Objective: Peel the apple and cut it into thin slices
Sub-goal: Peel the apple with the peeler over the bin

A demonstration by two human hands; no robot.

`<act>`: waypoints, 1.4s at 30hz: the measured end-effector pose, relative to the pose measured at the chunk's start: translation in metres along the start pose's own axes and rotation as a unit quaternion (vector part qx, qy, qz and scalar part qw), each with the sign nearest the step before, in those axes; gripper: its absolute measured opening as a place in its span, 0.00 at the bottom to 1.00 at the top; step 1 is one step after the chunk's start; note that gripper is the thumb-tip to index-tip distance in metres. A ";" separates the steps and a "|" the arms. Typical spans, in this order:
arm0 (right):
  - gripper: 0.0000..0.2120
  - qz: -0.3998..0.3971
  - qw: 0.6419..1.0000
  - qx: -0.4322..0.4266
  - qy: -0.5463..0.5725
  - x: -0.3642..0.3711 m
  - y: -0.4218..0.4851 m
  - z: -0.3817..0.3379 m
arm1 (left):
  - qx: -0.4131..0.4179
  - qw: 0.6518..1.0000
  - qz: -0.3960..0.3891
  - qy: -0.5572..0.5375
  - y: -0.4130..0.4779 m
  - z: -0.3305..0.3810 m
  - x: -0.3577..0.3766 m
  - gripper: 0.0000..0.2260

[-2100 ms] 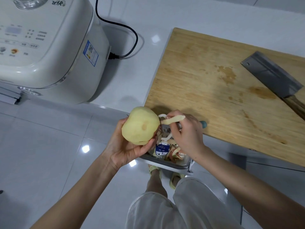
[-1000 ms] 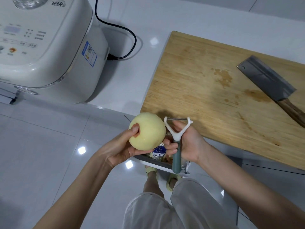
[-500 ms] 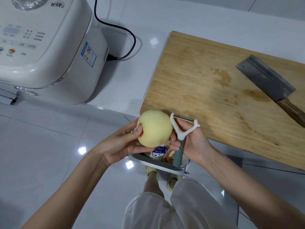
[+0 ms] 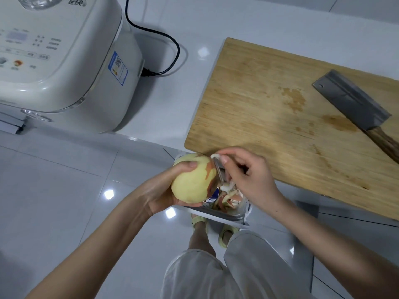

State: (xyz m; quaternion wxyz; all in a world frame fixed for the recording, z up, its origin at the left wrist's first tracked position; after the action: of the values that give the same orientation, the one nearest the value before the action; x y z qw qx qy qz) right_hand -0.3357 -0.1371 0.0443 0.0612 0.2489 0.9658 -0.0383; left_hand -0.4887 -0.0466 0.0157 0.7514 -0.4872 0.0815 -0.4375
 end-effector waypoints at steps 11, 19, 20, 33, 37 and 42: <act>0.07 -0.060 0.891 -0.352 -0.279 0.016 0.014 -0.041 | -0.014 0.998 -0.055 0.032 -0.006 -0.001 0.007 0.25; 0.06 -0.095 0.910 -0.310 -0.258 0.016 0.022 -0.032 | -0.024 0.997 -0.055 0.055 -0.005 -0.002 0.006 0.24; 0.06 -0.092 0.916 -0.301 -0.250 0.014 0.022 -0.030 | -0.022 0.996 -0.055 0.061 -0.004 -0.002 0.005 0.25; 0.10 -0.040 0.972 -0.148 -0.176 0.006 0.012 0.020 | 0.043 0.997 -0.045 0.051 -0.004 -0.009 -0.008 0.27; 0.08 -0.050 0.974 -0.102 -0.198 0.008 0.009 0.037 | 0.051 0.997 -0.047 0.034 -0.007 -0.012 -0.008 0.33; 0.12 -0.067 0.965 0.049 -0.249 0.009 -0.003 0.066 | 0.069 0.997 -0.027 0.003 -0.007 0.002 -0.020 0.46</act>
State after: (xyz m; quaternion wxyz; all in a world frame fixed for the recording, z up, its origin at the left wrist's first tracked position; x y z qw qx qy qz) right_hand -0.3382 -0.1425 -0.0225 0.2849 0.1686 0.9316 -0.1500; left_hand -0.5037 -0.0317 0.0163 0.7708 -0.4350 0.0401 -0.4638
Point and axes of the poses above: each hand's wrist, its own y-axis towards the middle knuckle, its own x-axis out of the palm, z = x × y, the point moved 4 cm from there along y, towards the middle knuckle, and after that the axes turned 12 degrees about y, right-handed, at the moved point
